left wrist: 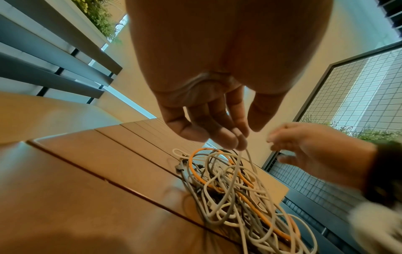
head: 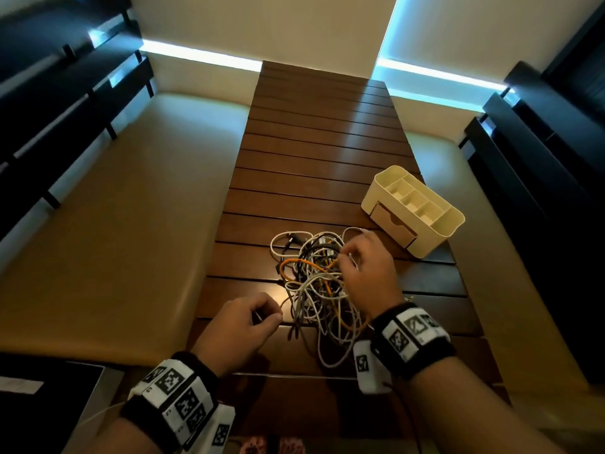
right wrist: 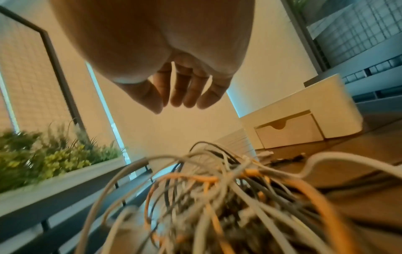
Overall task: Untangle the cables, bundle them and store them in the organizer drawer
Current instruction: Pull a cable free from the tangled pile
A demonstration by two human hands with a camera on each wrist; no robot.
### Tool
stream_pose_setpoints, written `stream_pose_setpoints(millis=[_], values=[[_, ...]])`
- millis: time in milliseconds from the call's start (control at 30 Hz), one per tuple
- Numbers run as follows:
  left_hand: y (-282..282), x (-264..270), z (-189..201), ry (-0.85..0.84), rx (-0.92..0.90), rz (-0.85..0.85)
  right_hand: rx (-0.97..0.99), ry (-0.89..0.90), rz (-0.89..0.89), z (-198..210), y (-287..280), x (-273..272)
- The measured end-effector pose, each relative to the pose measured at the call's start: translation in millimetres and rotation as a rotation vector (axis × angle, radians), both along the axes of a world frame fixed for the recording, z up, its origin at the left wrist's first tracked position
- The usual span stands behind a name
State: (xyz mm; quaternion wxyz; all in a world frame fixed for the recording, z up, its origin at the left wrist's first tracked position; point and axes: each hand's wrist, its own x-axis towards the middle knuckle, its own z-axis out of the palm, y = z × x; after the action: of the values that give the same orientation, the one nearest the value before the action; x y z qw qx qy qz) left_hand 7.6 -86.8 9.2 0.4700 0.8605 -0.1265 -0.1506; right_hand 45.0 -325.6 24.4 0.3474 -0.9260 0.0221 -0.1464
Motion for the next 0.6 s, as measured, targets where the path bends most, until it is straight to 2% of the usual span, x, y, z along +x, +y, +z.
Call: stream_pose_setpoints(millis=[100, 167, 367, 533, 600], values=[[-0.3, 1.9, -2.5, 0.006, -0.018, 0.001, 0.174, 0.137, -0.096, 11.6, -6.4, 48.7], [0.4, 3.7, -4.4, 0.007, -0.025, 0.015, 0.196, 0.250, -0.142, 10.7, -12.7, 78.4], [2.8, 11.1, -6.2, 0.033, -0.059, 0.057, 0.038, 0.588, -0.151, -26.6, -23.9, 127.8], [-5.6, 27.8, -4.8, 0.013, -0.044, 0.078, 0.033, 0.789, -0.062, -34.1, -1.1, 123.2], [-8.5, 32.5, -5.8, 0.028, -0.049, 0.079, -0.127, 0.810, 0.027, -36.8, 1.7, 116.5]])
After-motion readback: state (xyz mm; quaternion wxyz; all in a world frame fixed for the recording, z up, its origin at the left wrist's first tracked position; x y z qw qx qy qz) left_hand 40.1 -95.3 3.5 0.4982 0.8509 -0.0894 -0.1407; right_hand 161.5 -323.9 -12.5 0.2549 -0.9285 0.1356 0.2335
